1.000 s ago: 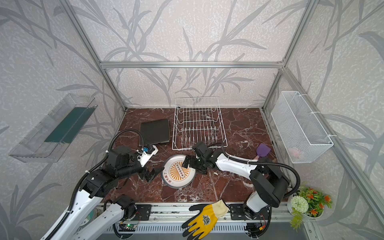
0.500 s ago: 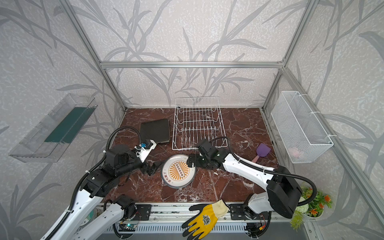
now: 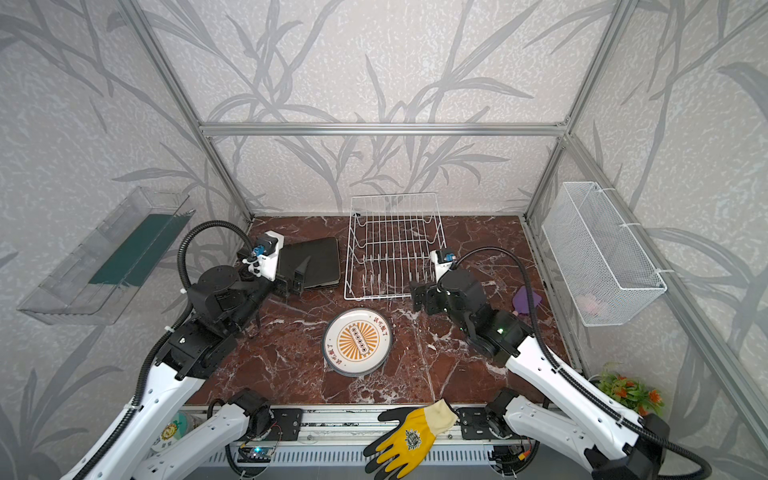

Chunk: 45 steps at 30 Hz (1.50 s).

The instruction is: Unload the plates from the dish rack

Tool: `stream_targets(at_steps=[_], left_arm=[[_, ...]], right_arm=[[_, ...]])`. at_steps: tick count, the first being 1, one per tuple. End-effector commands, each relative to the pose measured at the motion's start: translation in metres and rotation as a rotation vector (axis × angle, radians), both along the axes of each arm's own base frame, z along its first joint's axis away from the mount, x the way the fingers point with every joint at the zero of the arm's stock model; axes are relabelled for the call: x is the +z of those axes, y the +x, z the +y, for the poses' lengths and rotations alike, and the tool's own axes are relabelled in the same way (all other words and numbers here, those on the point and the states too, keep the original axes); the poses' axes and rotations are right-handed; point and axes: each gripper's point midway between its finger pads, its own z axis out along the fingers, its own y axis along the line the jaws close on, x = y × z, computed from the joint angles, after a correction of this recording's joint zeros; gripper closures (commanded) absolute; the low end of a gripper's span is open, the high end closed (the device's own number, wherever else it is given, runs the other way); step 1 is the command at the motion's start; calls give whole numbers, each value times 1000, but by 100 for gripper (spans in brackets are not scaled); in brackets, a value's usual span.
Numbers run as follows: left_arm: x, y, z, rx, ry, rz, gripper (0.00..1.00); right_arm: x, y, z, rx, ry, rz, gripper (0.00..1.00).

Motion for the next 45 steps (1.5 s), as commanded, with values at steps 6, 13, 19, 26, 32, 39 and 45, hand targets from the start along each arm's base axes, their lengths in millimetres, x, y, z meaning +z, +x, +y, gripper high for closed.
stream_targets(at_steps=[6, 13, 19, 26, 32, 39, 45], left_arm=[[-9, 25, 69, 398, -39, -89, 1], [-83, 28, 107, 577, -168, 1, 1], [-131, 25, 119, 632, -216, -18, 1], [-179, 29, 137, 744, -158, -10, 1], [-208, 44, 141, 765, -160, -4, 1], [-232, 56, 143, 760, -129, 14, 1], [-230, 55, 151, 753, -149, -12, 1]], right_arm=[[19, 22, -113, -319, -130, -270, 1], [-36, 36, -163, -488, -194, -222, 1], [-85, 39, -185, -588, -221, -200, 1], [-127, 45, -187, -587, -207, -122, 1], [-150, 58, -182, -567, -203, -110, 1], [-156, 87, -178, -530, -242, -111, 1], [-167, 107, -170, -478, -213, -161, 1]])
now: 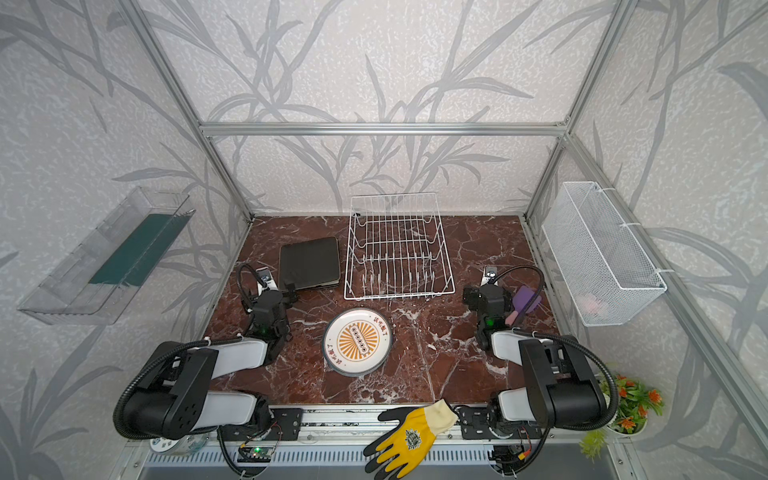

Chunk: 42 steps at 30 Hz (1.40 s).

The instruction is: Unload the plates from the dish rack

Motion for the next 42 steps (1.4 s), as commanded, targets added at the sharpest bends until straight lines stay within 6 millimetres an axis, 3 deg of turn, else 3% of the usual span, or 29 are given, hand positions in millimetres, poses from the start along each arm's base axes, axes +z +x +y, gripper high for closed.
stream_targets(at_steps=[1, 4, 7, 10, 12, 16, 42], left_arm=[[9, 2, 9, 7, -31, -92, 1], [1, 7, 15, -5, -53, -141, 1], [-5, 8, 2, -93, -62, -120, 1], [-15, 15, 2, -115, -82, -93, 1], [-16, 21, 8, -104, -76, -111, 2], [-24, 23, 15, -77, -135, -40, 2], [-28, 42, 8, -127, -130, 26, 1]], right_arm=[[25, 18, 11, 70, 6, -122, 1], [21, 18, 13, 80, 13, -66, 1], [20, 22, 17, 98, 7, -63, 1], [9, 29, 30, 179, 2, -40, 1], [9, 28, 36, 221, -5, -97, 1], [5, 27, 36, 217, 3, -16, 1], [7, 28, 38, 228, -2, -34, 1]])
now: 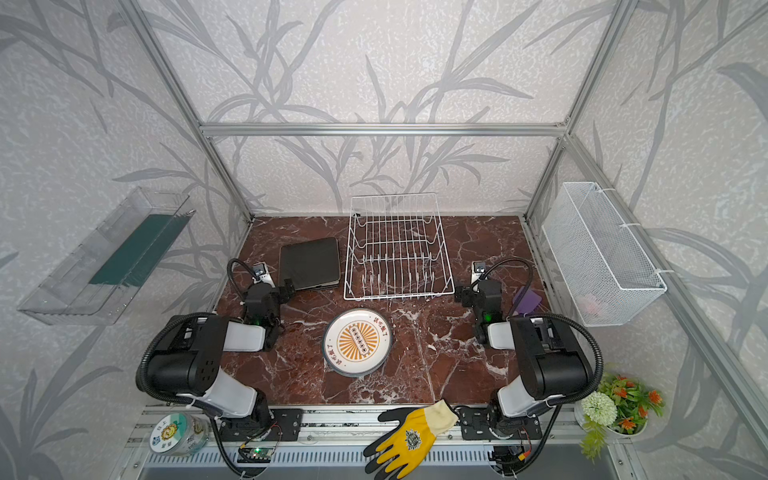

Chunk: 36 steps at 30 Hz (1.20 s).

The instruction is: Unload the plates from the dish rack

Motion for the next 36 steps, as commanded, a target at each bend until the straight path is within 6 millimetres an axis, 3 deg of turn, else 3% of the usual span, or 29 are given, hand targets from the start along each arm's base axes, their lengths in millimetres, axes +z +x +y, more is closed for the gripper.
stream_targets(at_steps=[1, 36], left_arm=[[4, 3, -2, -5, -5, -8, 1], [3, 4, -2, -10, -1, -3, 1]], right_arm=[[13, 5, 2, 12, -5, -34, 1], [12, 5, 2, 11, -5, -32, 1]])
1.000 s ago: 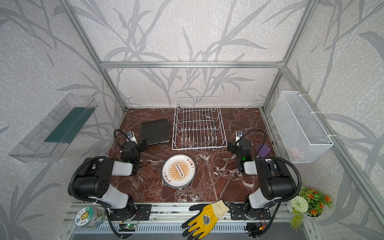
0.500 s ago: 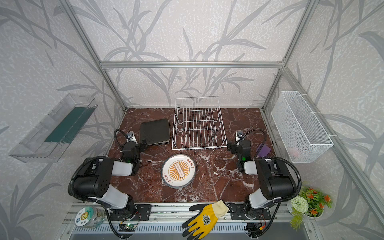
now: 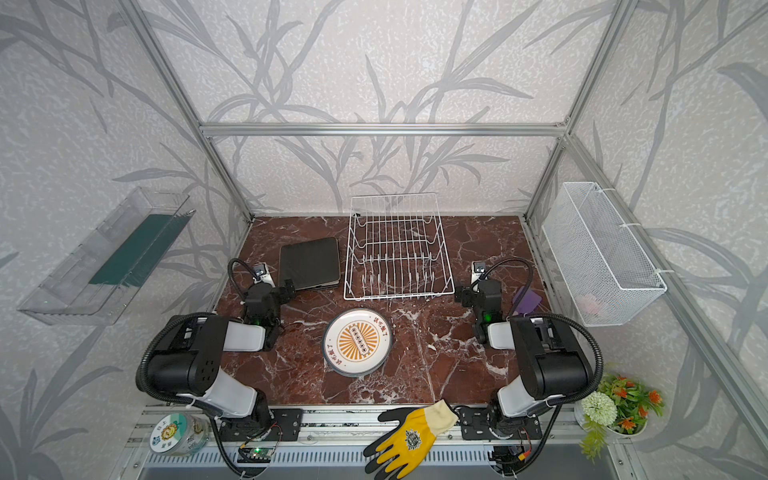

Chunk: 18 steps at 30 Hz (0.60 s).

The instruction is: Unload the plates from the dish rack

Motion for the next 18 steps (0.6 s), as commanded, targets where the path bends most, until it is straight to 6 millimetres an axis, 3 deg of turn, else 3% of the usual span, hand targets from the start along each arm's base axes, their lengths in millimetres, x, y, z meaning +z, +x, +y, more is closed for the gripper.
stream_targets(at_steps=[1, 3, 4, 5, 6, 7, 8, 18], left_arm=[[6, 5, -2, -6, 0, -16, 14], [6, 5, -2, -7, 0, -16, 72], [6, 5, -2, -7, 1, -15, 84], [6, 5, -1, -6, 0, -16, 87], [5, 4, -1, -5, 1, -13, 81], [6, 4, -1, -5, 1, -15, 59], [6, 5, -1, -6, 0, -16, 4], [5, 7, -5, -25, 4, -4, 1]], right_arm=[[12, 5, 2, 11, -3, -33, 1], [13, 5, 2, 11, -3, -34, 1], [13, 5, 2, 11, -2, -33, 1], [12, 5, 2, 11, -2, -33, 1], [12, 5, 2, 12, -2, -33, 1], [12, 5, 2, 11, -2, -33, 1], [12, 5, 2, 11, -2, -33, 1], [12, 5, 2, 10, -3, -33, 1]])
